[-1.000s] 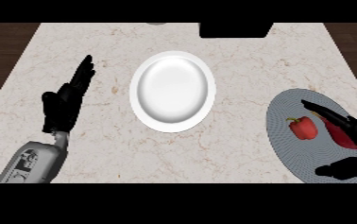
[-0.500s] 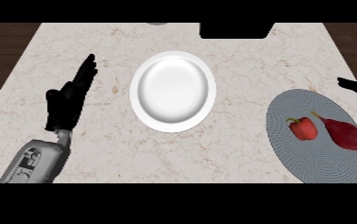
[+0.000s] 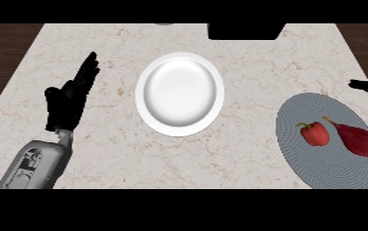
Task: Pick the pear from the placemat and place it in the plate
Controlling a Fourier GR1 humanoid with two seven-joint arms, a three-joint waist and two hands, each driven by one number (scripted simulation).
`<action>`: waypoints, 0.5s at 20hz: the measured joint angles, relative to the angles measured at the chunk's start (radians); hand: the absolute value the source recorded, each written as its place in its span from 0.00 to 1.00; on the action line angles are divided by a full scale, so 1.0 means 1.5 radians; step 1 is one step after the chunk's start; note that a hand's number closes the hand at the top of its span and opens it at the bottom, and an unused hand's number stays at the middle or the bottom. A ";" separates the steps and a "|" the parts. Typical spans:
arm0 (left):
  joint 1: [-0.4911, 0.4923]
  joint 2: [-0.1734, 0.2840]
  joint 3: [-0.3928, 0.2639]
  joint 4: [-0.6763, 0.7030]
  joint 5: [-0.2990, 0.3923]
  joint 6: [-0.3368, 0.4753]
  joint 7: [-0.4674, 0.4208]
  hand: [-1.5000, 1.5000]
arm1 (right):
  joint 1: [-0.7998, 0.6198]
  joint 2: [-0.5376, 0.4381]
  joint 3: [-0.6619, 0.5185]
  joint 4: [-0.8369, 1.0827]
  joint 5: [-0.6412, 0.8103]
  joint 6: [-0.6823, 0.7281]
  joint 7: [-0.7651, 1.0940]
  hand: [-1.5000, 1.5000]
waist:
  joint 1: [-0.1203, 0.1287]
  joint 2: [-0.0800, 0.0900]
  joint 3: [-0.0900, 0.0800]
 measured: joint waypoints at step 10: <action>0.013 -0.027 0.017 0.000 -0.031 -0.019 -0.006 0.50 | -0.032 0.093 0.017 0.082 0.143 0.017 -0.001 0.00 | 0.000 0.000 0.000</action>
